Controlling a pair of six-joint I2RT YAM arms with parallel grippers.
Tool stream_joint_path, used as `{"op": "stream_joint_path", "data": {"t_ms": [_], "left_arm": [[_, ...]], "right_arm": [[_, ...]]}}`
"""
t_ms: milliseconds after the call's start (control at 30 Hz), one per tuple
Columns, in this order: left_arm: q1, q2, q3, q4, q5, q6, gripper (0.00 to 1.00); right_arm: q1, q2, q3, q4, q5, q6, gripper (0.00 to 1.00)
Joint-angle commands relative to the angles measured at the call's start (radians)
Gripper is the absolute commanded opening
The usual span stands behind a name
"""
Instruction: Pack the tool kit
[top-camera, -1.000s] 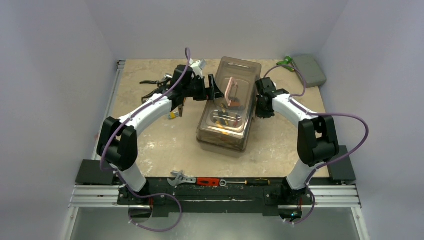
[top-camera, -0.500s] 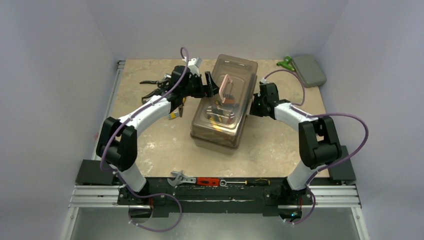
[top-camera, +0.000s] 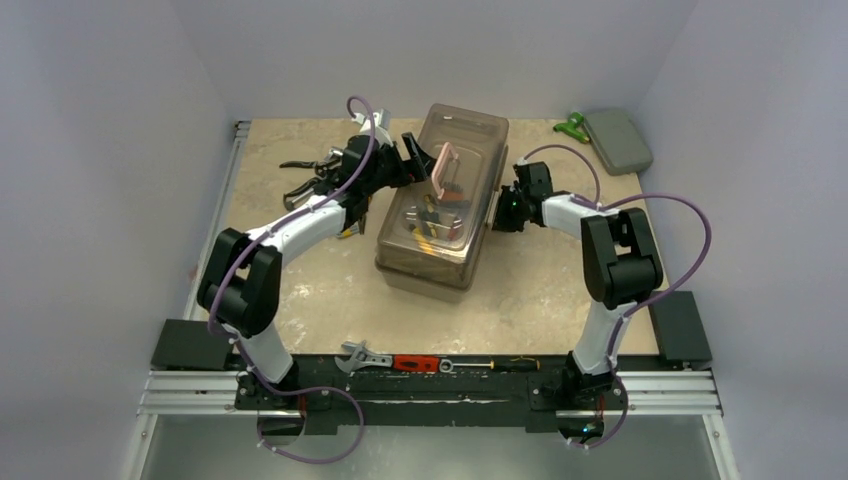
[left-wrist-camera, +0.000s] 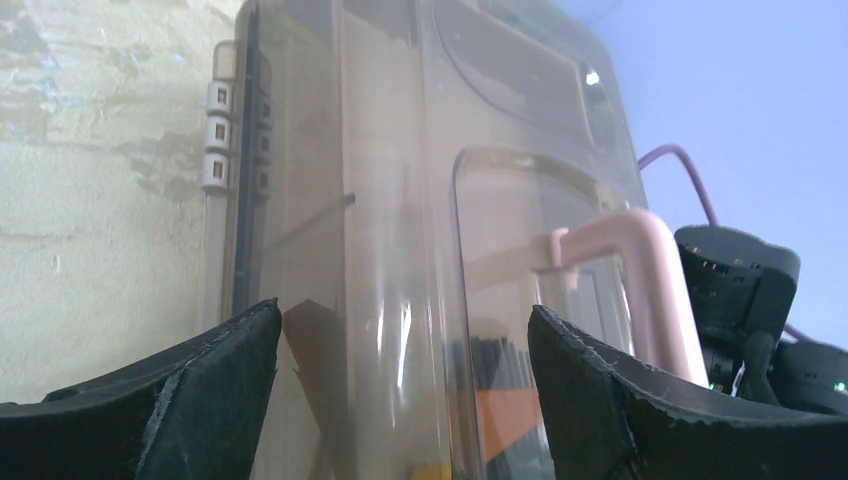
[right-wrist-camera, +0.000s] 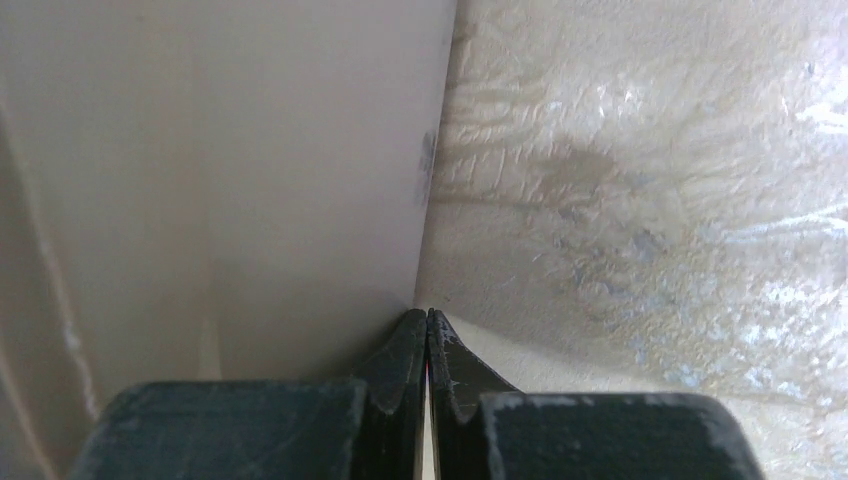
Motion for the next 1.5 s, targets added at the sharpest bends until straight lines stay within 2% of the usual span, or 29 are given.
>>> {"op": "stream_joint_path", "data": {"t_ms": [0,100,167,267,467,633,700,800,833,933,967,1000,1067,1167,1233,1267,1300,1467], "left_arm": [[-0.198,0.191,-0.047,-0.128,0.332,-0.185,0.85],[-0.194,0.184,-0.009,-0.166,0.304,-0.187,0.85],[-0.175,0.139,-0.004,-0.254,0.252,-0.153,0.85],[-0.111,0.035,-0.05,-0.303,0.215,-0.117,0.85],[0.042,-0.209,-0.118,-0.439,0.169,-0.036,0.88],[0.119,-0.447,-0.145,-0.595,0.014,0.052,0.92],[0.123,-0.538,-0.17,-0.632,-0.094,0.077,0.94],[0.122,-0.668,-0.247,-0.64,-0.321,0.077,0.95],[0.122,-0.707,-0.285,-0.625,-0.4,0.074,0.95],[0.122,-0.815,-0.428,-0.484,-0.537,0.166,0.96],[0.123,-0.845,-0.514,-0.379,-0.539,0.248,0.96],[0.12,-0.872,-0.578,-0.279,-0.554,0.289,0.96],[0.119,-0.917,-0.695,-0.079,-0.579,0.359,0.96],[0.119,-0.906,-0.818,0.149,-0.593,0.531,0.96],[0.12,-0.861,-0.863,0.257,-0.671,0.582,0.96],[0.121,-0.845,-0.856,0.249,-0.747,0.571,0.96],[0.122,-0.844,-0.851,0.25,-0.772,0.567,0.96],[0.143,-0.771,-0.963,0.518,-0.781,0.715,0.95]], "right_arm": [[0.069,0.019,0.232,0.151,-0.227,0.046,0.0],[0.051,0.014,0.27,0.073,-0.219,0.022,0.0],[0.023,-0.025,0.248,0.06,-0.218,0.014,0.0],[-0.037,-0.128,0.18,0.052,-0.193,-0.002,0.0],[-0.128,-0.338,0.053,-0.005,-0.048,-0.065,0.01],[-0.135,-0.556,-0.087,0.019,0.176,-0.136,0.0],[-0.135,-0.652,-0.179,0.086,0.278,-0.15,0.06],[-0.135,-0.806,-0.341,0.249,0.351,-0.212,0.25],[-0.136,-0.847,-0.397,0.319,0.332,-0.257,0.37],[-0.136,-0.947,-0.55,0.464,0.304,-0.349,0.79],[-0.136,-0.97,-0.591,0.496,0.323,-0.368,0.87],[-0.135,-0.986,-0.644,0.525,0.351,-0.382,0.91],[-0.134,-0.993,-0.717,0.602,0.398,-0.382,0.96],[-0.135,-0.946,-0.802,0.732,0.458,-0.409,0.94],[-0.137,-0.895,-0.845,0.819,0.527,-0.427,0.93],[-0.137,-0.857,-0.865,0.87,0.553,-0.433,0.93],[-0.137,-0.825,-0.89,0.944,0.555,-0.442,0.93],[-0.138,-0.584,-0.98,1.39,0.55,-0.484,0.91]]}}
